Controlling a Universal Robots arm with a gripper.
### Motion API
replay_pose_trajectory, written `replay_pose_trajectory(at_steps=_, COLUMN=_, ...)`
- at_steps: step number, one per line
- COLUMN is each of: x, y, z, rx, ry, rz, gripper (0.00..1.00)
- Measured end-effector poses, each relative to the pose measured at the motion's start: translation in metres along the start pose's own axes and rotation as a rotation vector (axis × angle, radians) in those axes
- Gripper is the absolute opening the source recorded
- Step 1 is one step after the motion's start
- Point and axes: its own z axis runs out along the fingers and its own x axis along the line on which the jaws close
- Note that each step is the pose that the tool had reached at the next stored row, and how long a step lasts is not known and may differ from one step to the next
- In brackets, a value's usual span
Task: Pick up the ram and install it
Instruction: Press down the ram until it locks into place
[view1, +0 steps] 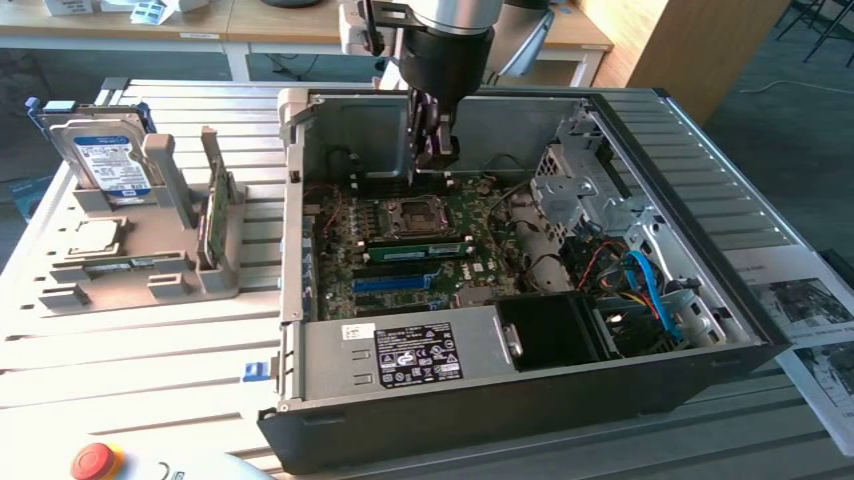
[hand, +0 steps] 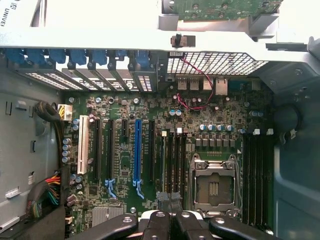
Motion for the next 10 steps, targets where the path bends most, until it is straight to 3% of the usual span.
replay_pose_trajectory(at_steps=6, x=0.0, y=0.0, z=0.0, rx=0.0, ry=-0.0002, rz=0.003, gripper=0.11)
replay_pose_trajectory(at_steps=10, x=0.0, y=0.0001, z=0.0, rx=-0.0004, ry=-0.0027, rz=0.058, gripper=0.11)
